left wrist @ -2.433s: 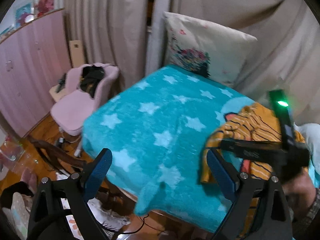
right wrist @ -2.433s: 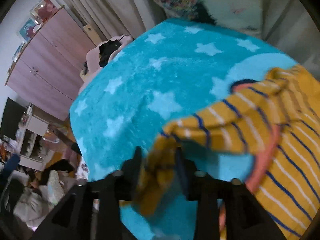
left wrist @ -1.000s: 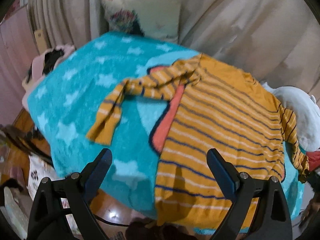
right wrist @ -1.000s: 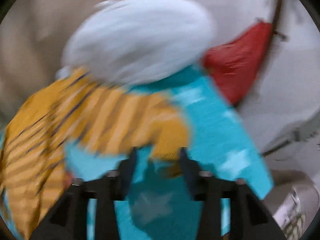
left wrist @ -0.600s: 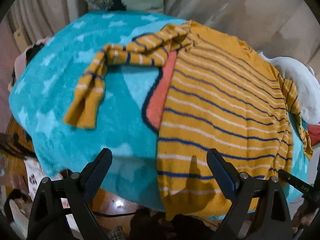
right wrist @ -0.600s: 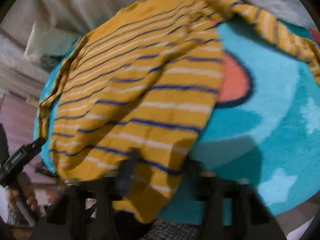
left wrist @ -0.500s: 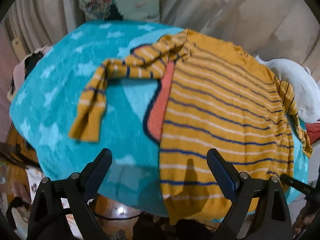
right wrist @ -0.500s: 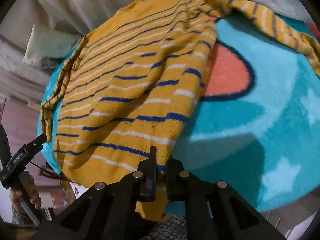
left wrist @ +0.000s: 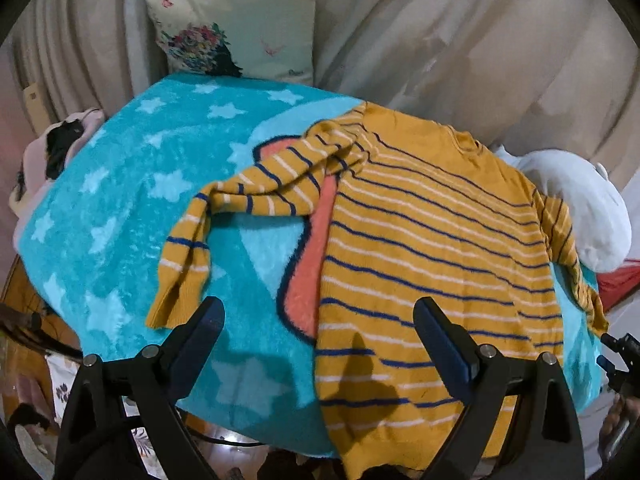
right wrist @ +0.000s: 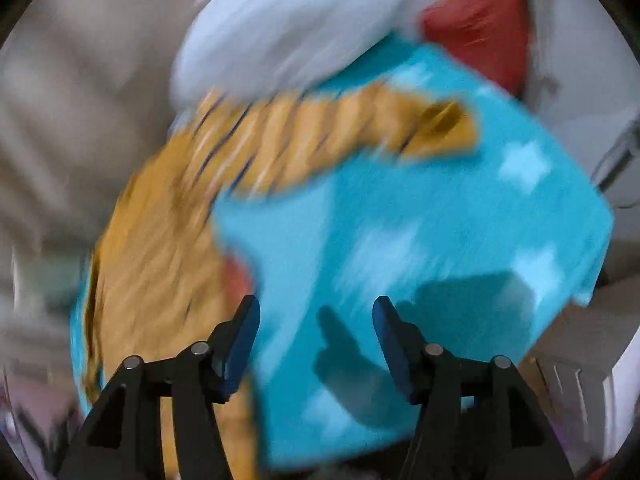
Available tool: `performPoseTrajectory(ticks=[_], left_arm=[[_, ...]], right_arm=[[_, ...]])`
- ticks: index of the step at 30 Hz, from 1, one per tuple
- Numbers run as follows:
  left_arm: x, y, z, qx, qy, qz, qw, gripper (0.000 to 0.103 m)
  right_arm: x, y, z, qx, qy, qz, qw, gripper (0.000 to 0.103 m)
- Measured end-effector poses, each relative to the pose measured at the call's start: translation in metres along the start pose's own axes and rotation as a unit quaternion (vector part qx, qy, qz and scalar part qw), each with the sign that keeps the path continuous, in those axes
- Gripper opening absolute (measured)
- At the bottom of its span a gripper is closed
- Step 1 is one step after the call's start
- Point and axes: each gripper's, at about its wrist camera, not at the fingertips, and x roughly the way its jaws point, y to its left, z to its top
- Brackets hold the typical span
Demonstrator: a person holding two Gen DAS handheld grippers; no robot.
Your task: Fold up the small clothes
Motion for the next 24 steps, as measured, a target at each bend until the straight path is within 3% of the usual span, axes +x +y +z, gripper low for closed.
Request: performPoseTrajectory(ticks=[4, 6, 11, 12, 13, 14, 15, 17, 22, 24], left_arm=[[-0.011, -0.015, 0.001, -0.005, -0.015, 0.025, 0.9995, 0.095], [-0.015, -0.021, -0.001, -0.009, -0.019, 0.033, 0.9992, 0.095], [-0.015, -0.043, -0.001, -0.013, -0.013, 0.044, 0.9988, 0.095], [-0.014, -0.049, -0.002, -0.013, -0.013, 0.045, 0.9988, 0.095], [-0.015, -0.055, -0.002, -0.01, -0.015, 0.045, 0.9988, 0.095], [-0.015, -0.06, -0.003, -0.007, -0.017, 0.045, 0.9988, 0.095], [-0.015, -0.066, -0.003, -0.004, -0.019, 0.045, 0.9988, 0.095], [-0.014, -0.076, -0.004, 0.003, -0.021, 0.042, 0.9989, 0.095], [-0.009, -0.085, -0.009, -0.001, -0.014, 0.037, 0.9992, 0.095], [-0.006, -0.083, -0.011, -0.006, -0.01, 0.036, 0.9993, 0.095]], right_arm=[[0.017, -0.048, 0.042, 0.06, -0.038, -0.046, 0.996, 0.063], [0.022, -0.061, 0.053, 0.045, -0.059, -0.078, 0.994, 0.063], [0.048, -0.08, 0.075, 0.014, -0.056, -0.074, 0.996, 0.064], [0.047, -0.08, 0.081, -0.002, -0.073, -0.078, 0.994, 0.051], [0.048, -0.081, 0.084, -0.005, -0.072, -0.068, 0.995, 0.033], [0.048, -0.083, 0.089, 0.005, -0.063, -0.044, 0.997, 0.006], [0.047, -0.089, 0.095, 0.023, -0.053, -0.016, 0.998, 0.006], [0.035, -0.098, 0.106, 0.043, -0.067, -0.002, 0.997, 0.005], [-0.015, -0.133, 0.152, 0.077, -0.124, -0.045, 0.988, 0.005], [-0.024, -0.136, 0.167, 0.081, -0.128, -0.036, 0.988, 0.005]])
